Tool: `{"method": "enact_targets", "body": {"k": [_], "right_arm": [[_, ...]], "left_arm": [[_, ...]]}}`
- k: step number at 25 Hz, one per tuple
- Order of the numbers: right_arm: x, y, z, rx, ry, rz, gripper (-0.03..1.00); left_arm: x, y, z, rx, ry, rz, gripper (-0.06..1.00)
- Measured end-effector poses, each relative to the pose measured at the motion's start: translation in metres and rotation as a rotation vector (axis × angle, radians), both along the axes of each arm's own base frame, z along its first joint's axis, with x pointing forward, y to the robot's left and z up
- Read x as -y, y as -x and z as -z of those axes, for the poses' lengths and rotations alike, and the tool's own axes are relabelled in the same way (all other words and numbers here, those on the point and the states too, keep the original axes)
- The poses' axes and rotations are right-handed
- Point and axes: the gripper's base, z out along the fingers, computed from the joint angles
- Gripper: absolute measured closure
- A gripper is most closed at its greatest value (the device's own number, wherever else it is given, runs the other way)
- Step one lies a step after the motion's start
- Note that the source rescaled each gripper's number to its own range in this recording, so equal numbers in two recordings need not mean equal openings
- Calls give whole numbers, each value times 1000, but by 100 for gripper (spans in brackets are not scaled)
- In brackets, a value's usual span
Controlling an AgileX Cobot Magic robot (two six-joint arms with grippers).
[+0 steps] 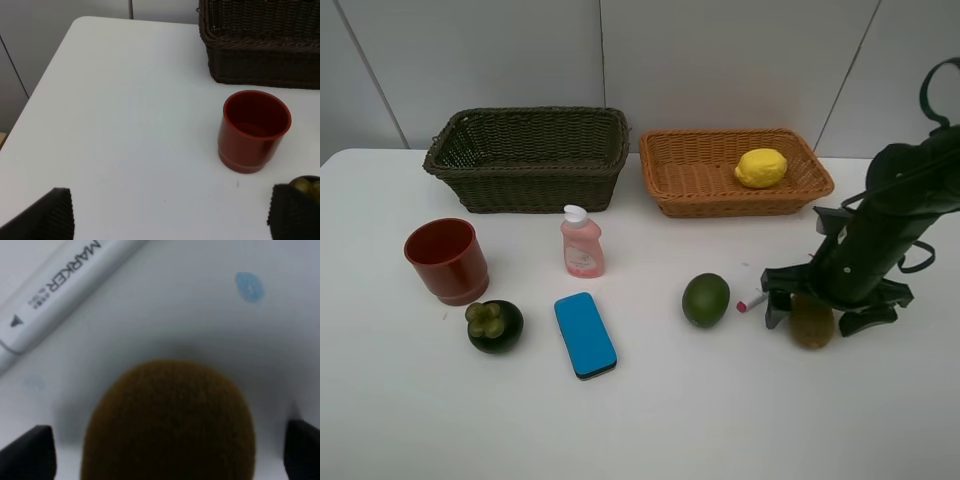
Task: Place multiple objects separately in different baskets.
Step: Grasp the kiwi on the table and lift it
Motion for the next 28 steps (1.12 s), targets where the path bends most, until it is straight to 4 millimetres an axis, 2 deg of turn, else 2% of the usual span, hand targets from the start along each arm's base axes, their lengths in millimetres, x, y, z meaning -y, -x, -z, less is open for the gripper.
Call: {"method": "enact_targets", "body": {"k": [9,11,12,13,14,28], "right_arm": [[0,-1,1,5,0,-2,0],[0,-1,1,10,0,-4,11],[0,-2,1,14,0,-4,22],[0,-2,1,16,-1,-4,39],[0,-2,1,16,-2,0,46],[-1,-4,-2,-8,3,-2,47]], "left_arm": [[0,0,0,0,0,0,-5],[0,0,0,0,0,0,-5],[0,0,0,0,0,0,-5],[0,0,0,0,0,0,-5],[0,0,0,0,0,0,-5],[0,0,0,0,0,0,-5]]}}
